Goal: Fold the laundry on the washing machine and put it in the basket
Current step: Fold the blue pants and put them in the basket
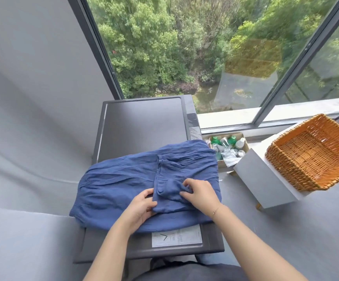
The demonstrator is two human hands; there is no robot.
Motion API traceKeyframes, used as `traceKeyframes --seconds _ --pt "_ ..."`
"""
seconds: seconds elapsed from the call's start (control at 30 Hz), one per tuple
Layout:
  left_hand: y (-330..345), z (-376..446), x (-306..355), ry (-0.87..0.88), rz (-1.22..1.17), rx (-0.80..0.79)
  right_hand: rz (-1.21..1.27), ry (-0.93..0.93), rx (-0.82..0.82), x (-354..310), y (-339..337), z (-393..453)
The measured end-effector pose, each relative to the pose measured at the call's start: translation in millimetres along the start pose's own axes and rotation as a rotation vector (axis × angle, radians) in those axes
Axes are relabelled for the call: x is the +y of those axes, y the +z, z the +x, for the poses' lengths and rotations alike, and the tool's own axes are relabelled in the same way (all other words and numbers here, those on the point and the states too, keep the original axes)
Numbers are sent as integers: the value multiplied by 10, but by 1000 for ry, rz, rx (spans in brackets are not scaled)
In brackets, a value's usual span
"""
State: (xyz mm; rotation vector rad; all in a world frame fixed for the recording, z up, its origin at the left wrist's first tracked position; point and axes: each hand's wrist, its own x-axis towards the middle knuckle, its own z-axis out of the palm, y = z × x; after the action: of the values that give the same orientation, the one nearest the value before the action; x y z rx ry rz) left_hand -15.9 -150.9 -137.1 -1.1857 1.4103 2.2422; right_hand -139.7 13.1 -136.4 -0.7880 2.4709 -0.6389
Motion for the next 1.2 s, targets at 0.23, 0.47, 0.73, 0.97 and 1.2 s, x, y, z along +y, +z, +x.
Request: traceKeyframes --seconds 0.23,0.47,0.73,0.97,1.2 --pt "-64 4 -43 -1 -171 -46 467 5 707 -151 -303 12" --pt "-103 14 -7 -22 -281 -125 40 -387 72 -231 431 -232" --pt "-8 107 91 54 37 22 172 -337 32 -92 410 -404" --pt "384 284 360 306 589 198 537 -79 53 -71 270 -555" --pt "934 -188 972 501 203 18 792 99 -125 -287 402 -476"
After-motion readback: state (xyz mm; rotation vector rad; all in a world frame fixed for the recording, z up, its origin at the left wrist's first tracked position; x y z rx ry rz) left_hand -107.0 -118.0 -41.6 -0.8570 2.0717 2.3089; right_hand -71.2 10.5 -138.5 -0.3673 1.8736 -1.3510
